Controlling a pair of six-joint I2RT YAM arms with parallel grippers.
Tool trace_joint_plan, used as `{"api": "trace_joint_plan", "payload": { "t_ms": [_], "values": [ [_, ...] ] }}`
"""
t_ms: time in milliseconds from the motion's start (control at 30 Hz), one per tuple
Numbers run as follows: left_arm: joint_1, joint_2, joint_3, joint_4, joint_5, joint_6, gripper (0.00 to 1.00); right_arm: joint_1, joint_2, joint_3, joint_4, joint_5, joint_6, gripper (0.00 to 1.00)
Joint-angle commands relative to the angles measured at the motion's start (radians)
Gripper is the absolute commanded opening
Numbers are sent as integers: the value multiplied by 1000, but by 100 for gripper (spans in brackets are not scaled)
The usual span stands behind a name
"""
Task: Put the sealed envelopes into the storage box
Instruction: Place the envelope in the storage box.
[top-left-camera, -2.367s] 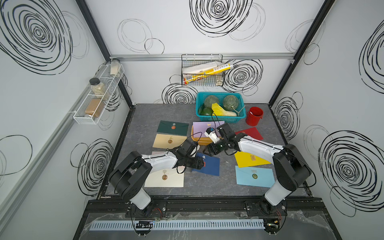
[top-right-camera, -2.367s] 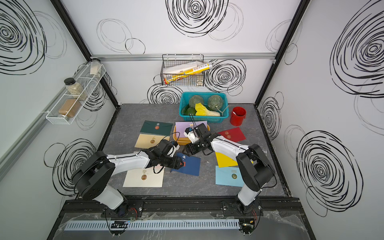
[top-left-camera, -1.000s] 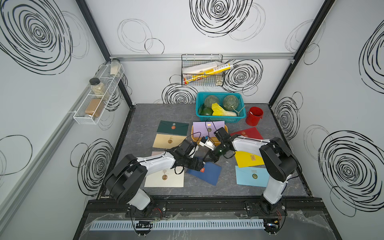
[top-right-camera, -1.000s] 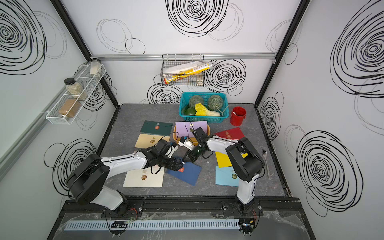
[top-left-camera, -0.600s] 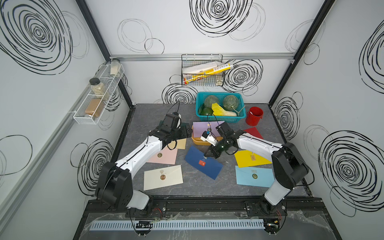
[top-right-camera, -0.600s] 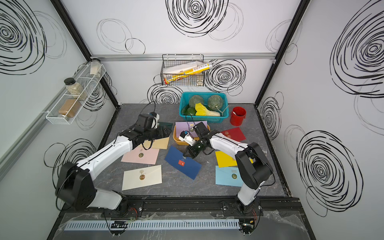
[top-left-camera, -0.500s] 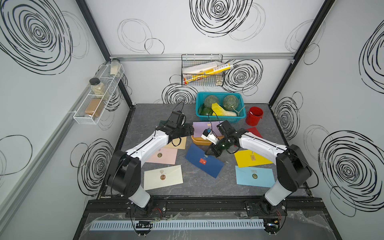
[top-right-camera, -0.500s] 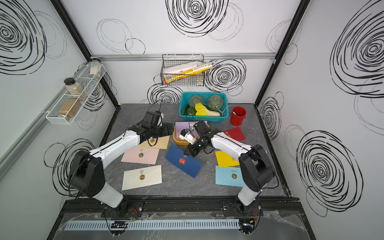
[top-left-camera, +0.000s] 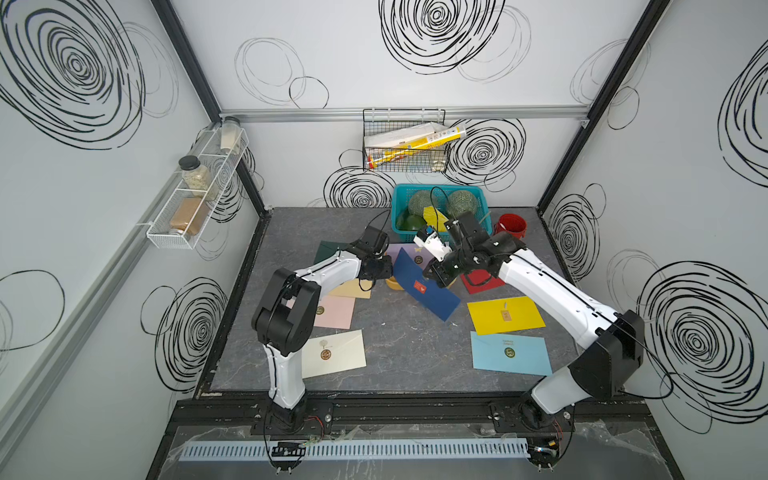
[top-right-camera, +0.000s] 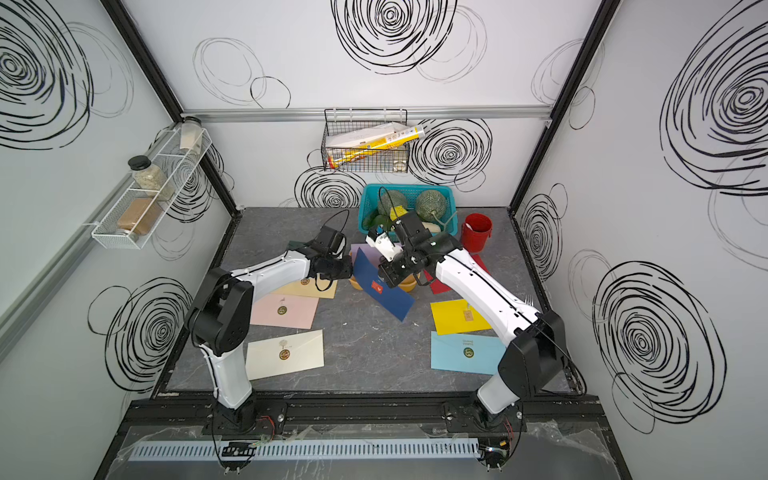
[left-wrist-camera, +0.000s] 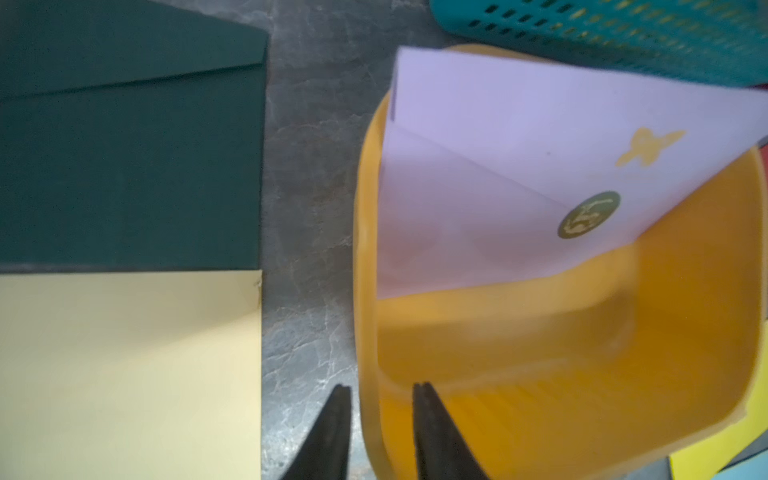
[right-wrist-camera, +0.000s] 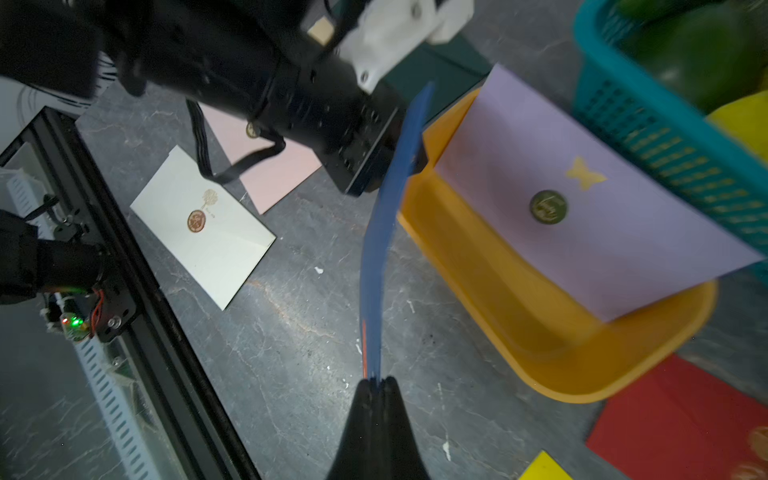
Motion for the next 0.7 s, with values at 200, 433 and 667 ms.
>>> {"api": "trace_joint_plan", "payload": {
  "t_ms": [200,433,667],
  "values": [
    [-23,-21,-31,-17,17,48,8,-86,127,223,-136,180,-152,0],
    [-29,-136,-170,-11,4,61,7,-88,156,129,-86,43,-285,0],
    [-37,-183,-220,-24,23,107,7,-57,225,165,-78,-24,-357,0]
  ]
}}
